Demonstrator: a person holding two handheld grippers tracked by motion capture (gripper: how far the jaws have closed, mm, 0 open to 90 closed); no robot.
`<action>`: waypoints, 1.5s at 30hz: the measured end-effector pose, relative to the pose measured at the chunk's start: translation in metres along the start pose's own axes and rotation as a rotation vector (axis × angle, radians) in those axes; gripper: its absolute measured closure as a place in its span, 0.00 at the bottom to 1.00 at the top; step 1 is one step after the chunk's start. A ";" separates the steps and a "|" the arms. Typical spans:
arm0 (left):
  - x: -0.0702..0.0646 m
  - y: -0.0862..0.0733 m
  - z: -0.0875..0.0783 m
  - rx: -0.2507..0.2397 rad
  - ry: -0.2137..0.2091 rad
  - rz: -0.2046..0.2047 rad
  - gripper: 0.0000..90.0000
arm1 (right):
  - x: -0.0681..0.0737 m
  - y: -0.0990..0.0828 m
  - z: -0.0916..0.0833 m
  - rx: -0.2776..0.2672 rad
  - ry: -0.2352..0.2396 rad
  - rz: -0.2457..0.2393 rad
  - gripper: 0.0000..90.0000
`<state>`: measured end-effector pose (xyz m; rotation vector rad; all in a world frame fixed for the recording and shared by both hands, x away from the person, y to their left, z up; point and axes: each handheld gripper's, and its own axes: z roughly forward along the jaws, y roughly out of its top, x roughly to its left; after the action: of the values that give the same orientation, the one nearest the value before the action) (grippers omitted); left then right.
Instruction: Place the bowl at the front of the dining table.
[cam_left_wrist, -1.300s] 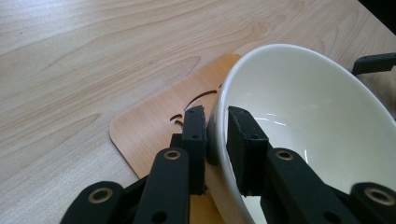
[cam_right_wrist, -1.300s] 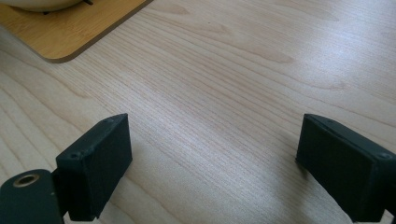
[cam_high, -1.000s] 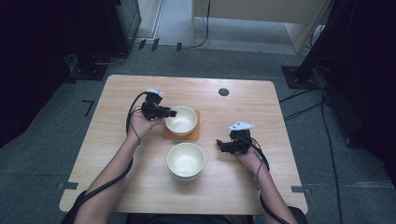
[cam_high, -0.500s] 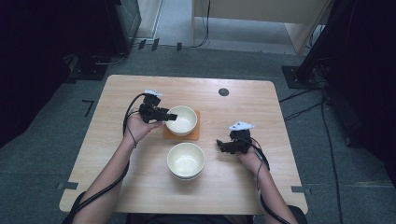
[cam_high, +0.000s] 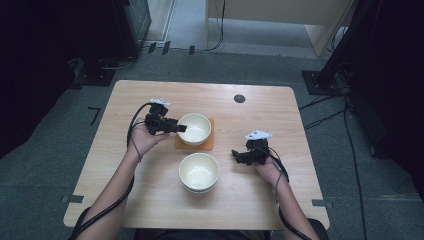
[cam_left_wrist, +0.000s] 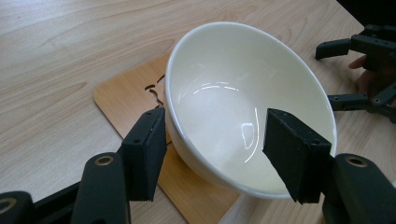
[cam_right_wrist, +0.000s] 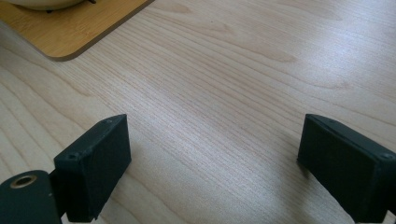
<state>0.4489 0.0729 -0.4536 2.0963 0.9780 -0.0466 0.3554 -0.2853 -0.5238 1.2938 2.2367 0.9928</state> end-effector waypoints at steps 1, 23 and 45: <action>0.000 -0.001 -0.001 0.001 0.001 -0.001 0.44 | 0.000 0.000 0.000 0.000 0.001 0.000 0.09; 0.005 -0.017 -0.020 -0.012 0.017 -0.031 0.42 | 0.001 0.001 0.002 0.017 0.022 -0.024 0.03; 0.021 -0.035 -0.027 -0.001 0.024 -0.068 0.41 | 0.001 0.001 0.002 0.017 0.023 -0.024 0.03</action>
<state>0.4328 0.1175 -0.4659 2.0671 1.0632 -0.0555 0.3567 -0.2836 -0.5244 1.2657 2.2778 0.9871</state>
